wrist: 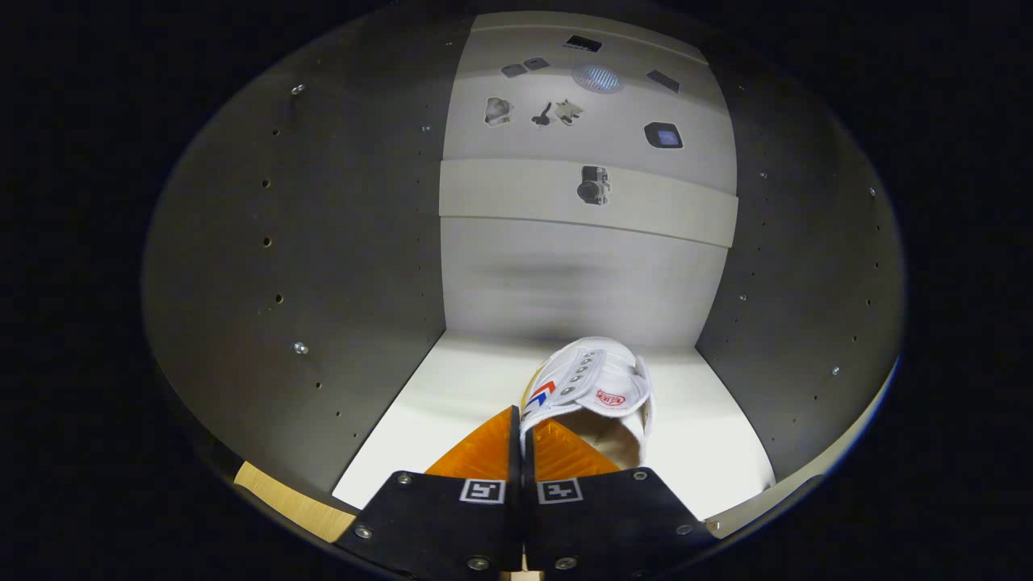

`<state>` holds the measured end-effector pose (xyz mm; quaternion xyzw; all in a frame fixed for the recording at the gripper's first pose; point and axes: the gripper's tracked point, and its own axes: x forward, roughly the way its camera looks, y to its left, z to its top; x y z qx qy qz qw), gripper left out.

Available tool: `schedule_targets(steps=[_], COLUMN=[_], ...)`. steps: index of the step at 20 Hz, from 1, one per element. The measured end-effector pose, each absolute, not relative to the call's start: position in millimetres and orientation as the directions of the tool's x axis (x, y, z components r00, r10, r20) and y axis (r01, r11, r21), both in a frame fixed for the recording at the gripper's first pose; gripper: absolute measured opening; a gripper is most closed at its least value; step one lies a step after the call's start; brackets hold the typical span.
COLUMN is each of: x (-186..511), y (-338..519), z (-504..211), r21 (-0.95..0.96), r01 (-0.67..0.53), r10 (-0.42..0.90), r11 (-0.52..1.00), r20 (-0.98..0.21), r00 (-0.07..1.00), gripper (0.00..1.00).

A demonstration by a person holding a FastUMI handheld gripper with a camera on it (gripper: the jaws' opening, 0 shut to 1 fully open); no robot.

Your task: Open the shoe cabinet door, grab the shoes and put them into the shoe cabinet, then close the shoe cabinet door.

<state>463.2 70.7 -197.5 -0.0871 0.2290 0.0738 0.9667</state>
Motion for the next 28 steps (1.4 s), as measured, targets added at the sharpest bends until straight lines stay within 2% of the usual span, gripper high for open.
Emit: schedule_targets(steps=[4, 6, 7, 11, 15, 21, 28], x=[463.7, 463.8, 464.6, 461.8, 456.0, 430.3, 337.9], y=[75.3, 76.5, 74.1, 79.9, 77.4, 75.6, 68.9], z=[-198.9, -199.7, -199.9, -191.3, -180.5, -151.1, -60.0], r21=[-0.113, -0.113, -0.12, -0.11, -0.099, -0.087, -0.077], r01=[-0.174, -0.171, -0.159, -0.158, -0.144, -0.139, -0.128], r10=[0.107, 0.106, 0.092, 0.1, 0.094, 0.1, 0.11], r11=[0.978, 0.979, 0.98, 0.981, 0.985, 0.986, 0.989], r20=[-0.442, -0.436, -0.435, -0.412, -0.396, -0.355, -0.204], r00=[0.891, 0.893, 0.896, 0.906, 0.913, 0.929, 0.973], gripper=[0.13, 0.28, 0.44, 0.66, 0.73, 0.76, 0.82])
